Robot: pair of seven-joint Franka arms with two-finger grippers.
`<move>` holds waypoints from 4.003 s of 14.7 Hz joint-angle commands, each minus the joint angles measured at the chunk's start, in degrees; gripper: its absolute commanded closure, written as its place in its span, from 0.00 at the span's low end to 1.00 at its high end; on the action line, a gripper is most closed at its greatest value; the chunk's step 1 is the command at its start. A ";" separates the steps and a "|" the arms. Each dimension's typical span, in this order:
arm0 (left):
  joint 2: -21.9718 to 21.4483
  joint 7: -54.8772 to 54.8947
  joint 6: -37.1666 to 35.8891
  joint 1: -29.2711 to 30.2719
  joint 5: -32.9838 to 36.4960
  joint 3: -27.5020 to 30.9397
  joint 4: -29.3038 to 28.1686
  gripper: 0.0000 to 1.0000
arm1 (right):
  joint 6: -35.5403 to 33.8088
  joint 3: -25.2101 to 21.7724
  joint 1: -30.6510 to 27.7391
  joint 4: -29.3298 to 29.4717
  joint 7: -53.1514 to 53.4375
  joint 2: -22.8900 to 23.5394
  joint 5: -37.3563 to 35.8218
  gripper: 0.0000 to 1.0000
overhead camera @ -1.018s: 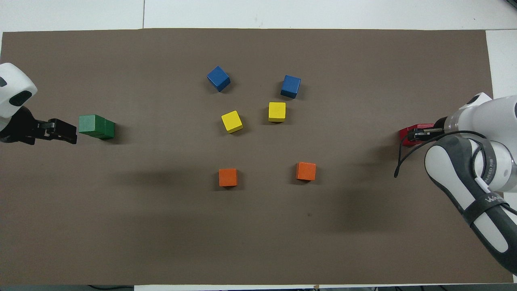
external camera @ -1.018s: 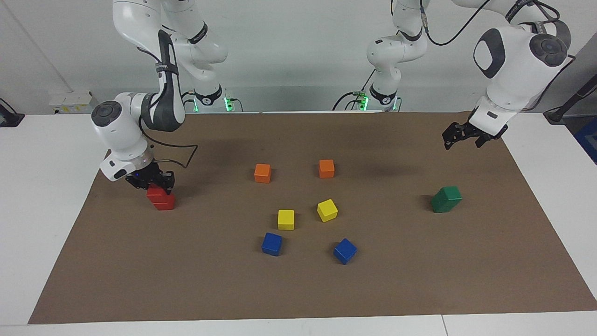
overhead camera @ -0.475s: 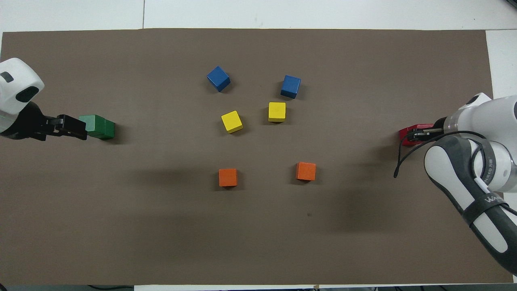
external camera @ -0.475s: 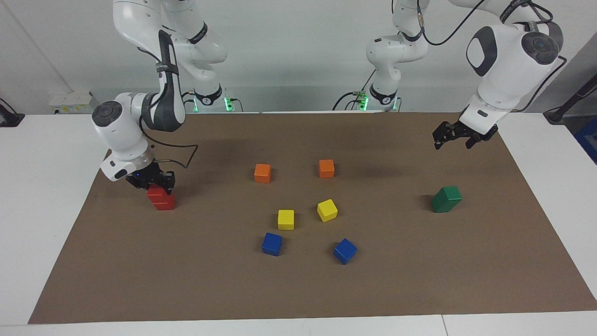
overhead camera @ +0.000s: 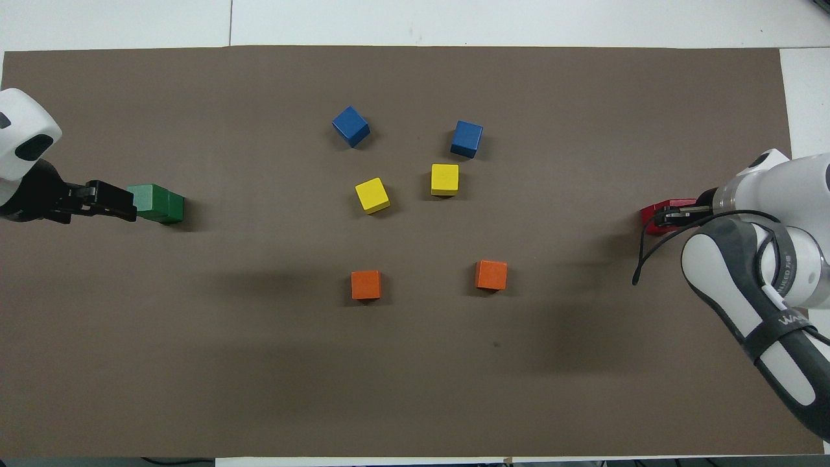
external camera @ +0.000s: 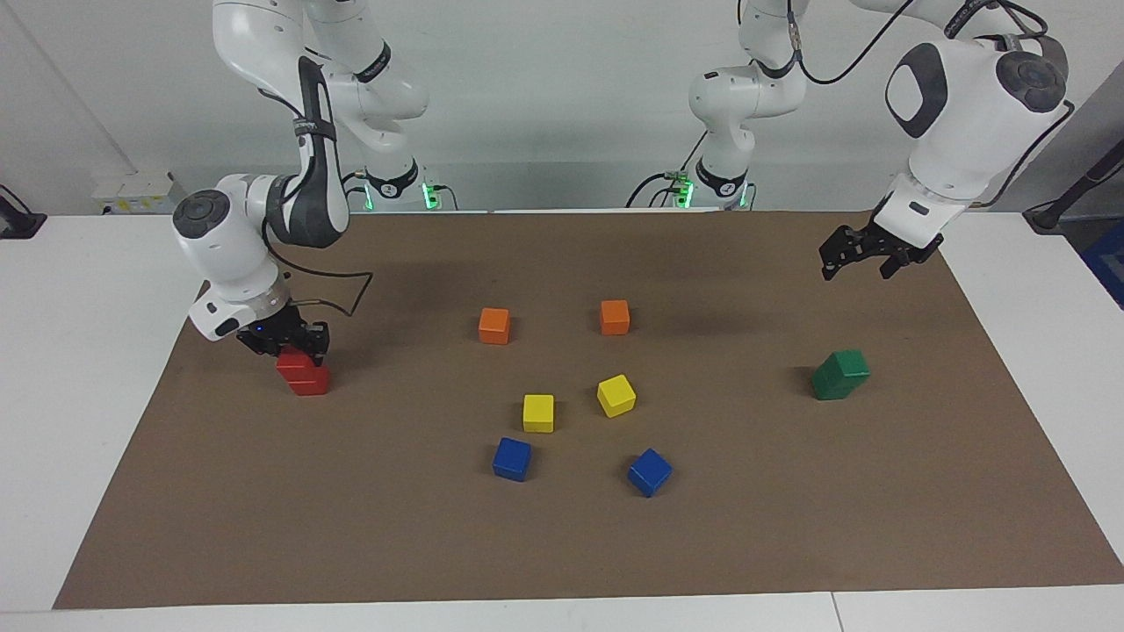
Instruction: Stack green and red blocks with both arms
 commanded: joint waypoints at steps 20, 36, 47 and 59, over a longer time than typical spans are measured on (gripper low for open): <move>-0.48 -0.37 -1.58 -1.52 -0.28 -0.45 1.34 0.00 | 0.29 0.57 -0.26 3.97 -0.21 1.12 0.05 0.00; -0.74 -0.20 -0.62 -1.70 -0.28 -0.80 1.43 0.00 | -39.59 1.28 3.70 27.43 5.59 -13.20 0.40 0.00; -0.74 -0.28 -0.70 -1.78 -0.28 -0.80 1.34 0.00 | -47.26 2.67 -2.17 31.66 5.15 -12.33 0.31 0.00; -0.92 -0.28 -0.62 -1.70 -0.28 -0.89 1.43 0.00 | -47.00 3.47 -2.98 31.31 5.68 -12.33 0.31 0.00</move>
